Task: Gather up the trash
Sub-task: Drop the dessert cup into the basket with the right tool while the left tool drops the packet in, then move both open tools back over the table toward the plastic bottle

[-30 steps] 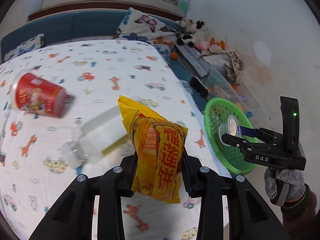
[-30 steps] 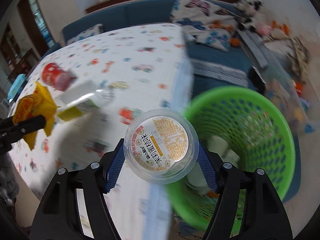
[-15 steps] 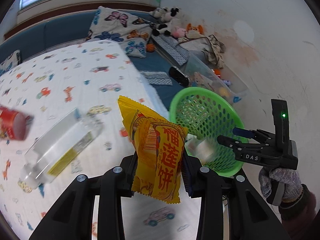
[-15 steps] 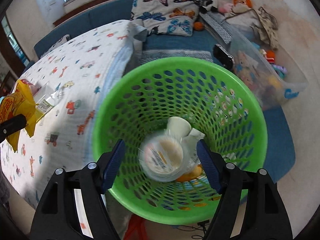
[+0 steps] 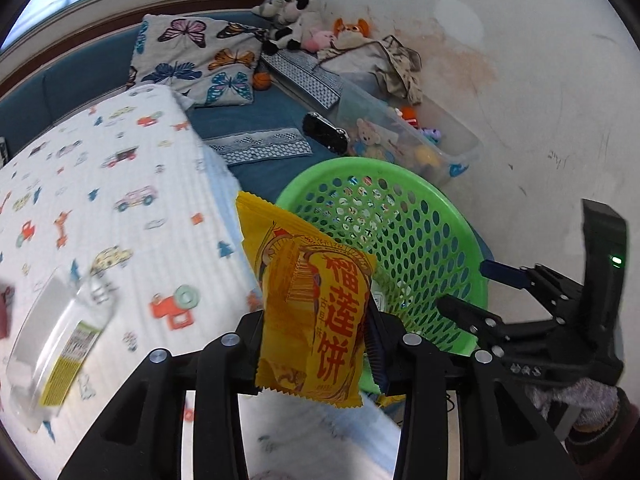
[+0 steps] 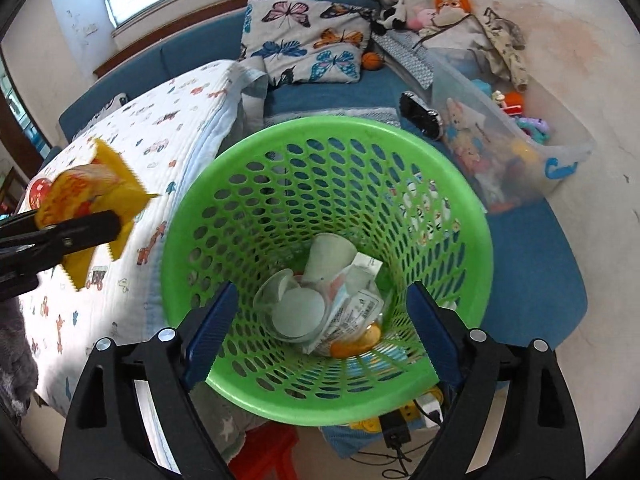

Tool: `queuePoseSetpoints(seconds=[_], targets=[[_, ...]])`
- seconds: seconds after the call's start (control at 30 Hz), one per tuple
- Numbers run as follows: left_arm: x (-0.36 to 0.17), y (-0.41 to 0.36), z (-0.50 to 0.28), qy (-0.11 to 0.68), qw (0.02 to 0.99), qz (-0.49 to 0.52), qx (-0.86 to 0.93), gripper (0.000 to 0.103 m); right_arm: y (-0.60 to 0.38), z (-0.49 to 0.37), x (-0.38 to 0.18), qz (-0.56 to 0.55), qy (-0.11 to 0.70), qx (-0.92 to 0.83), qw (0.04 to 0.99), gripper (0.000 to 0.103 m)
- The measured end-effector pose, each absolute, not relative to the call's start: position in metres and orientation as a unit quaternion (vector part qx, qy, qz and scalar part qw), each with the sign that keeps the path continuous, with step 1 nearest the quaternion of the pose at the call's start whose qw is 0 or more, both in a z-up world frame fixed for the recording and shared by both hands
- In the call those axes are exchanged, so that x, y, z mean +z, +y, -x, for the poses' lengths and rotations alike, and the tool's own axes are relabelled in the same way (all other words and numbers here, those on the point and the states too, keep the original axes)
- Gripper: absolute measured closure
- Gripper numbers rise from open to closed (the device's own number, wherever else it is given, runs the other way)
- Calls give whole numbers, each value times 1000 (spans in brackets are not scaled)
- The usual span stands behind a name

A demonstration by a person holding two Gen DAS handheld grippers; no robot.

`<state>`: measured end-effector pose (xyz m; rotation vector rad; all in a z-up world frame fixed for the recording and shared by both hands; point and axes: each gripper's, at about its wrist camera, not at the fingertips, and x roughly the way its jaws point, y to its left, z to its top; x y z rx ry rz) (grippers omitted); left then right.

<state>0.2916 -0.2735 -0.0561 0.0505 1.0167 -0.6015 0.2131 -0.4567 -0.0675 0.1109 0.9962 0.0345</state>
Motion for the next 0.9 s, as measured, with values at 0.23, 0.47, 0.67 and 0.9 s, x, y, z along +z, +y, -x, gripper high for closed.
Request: queuePoseSetpoints(seconds=[0.23,0.47,0.67,0.9], targets=[[-66,-297,-300,488,823,-41,-289,58,-463,-204,-64,-53,476,13,878,17],[-72,-305,-299,486,821,-48,-297,38,-463,-201,-64,-44,478,14,877,14],[-74,-300,-298,487,820,-41,-299,28,-459,-201,-63,-40,477,17,878,11],[-67,-273,-288,473,833,-46,-283,26,-451,-201,-57,-45,469,30,881,8]])
